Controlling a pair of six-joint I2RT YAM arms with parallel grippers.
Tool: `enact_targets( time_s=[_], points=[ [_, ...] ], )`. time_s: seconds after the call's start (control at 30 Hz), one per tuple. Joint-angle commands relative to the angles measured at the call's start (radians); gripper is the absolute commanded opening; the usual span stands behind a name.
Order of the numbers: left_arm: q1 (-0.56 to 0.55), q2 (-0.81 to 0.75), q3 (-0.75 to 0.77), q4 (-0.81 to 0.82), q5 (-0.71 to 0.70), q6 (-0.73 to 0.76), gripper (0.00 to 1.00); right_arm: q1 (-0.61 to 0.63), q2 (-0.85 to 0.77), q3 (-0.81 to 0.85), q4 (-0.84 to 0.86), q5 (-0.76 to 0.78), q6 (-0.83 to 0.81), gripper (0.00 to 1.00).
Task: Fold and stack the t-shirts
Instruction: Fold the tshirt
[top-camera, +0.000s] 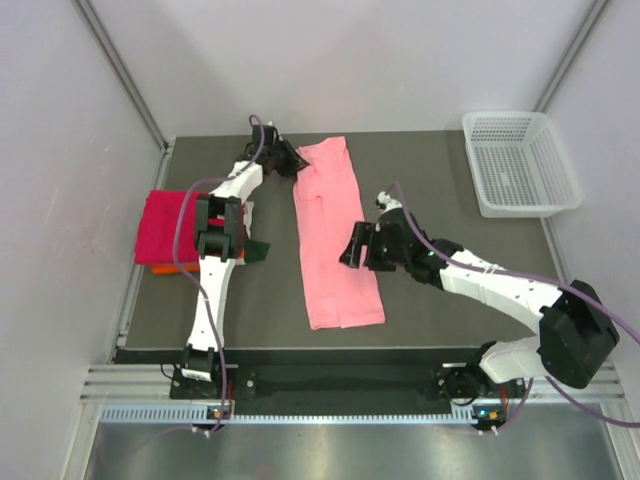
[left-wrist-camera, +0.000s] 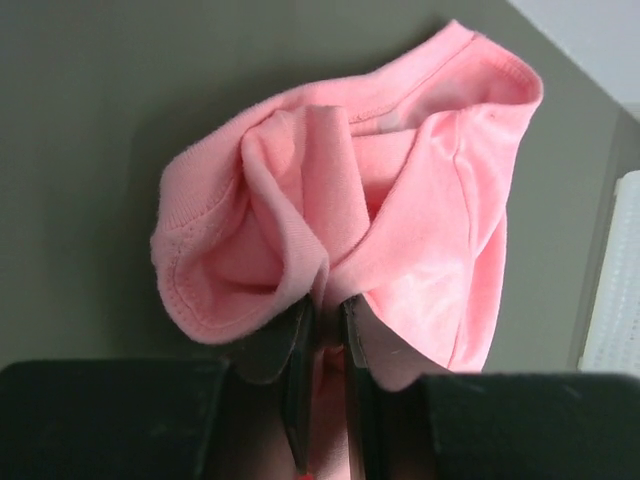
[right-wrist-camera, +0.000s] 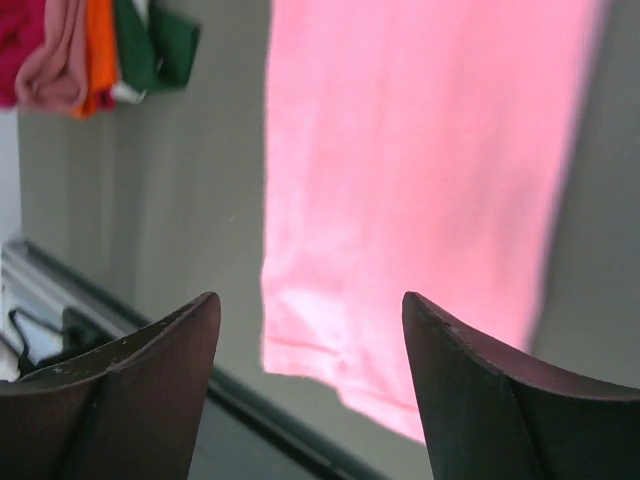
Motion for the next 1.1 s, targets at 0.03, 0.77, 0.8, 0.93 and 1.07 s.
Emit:
enact_targets(
  time_s=[0.03, 0.77, 0.8, 0.93, 1.07],
  points=[
    [-0.001, 0.089, 0.080, 0.090, -0.011, -0.021, 0.18, -0.114, -0.030, 0.036, -0.007, -0.078, -0.149, 0.74],
    [0.090, -0.309, -0.248, -0.001, -0.204, 0.097, 0.98, -0.323, -0.094, -0.104, -0.007, -0.177, -0.302, 0.74],
    [0.090, -0.361, -0.286, -0.025, -0.221, 0.103, 0.98, -0.326, -0.088, -0.105, -0.010, -0.177, -0.308, 0.74],
    [0.081, -0.502, -0.415, -0.110, -0.235, 0.117, 0.95, -0.326, -0.070, -0.116, -0.005, -0.177, -0.319, 0.69],
    [0.000, -0.682, -0.613, -0.171, -0.295, 0.130, 0.93, -0.324, -0.048, -0.150, -0.011, -0.197, -0.307, 0.60]
  ],
)
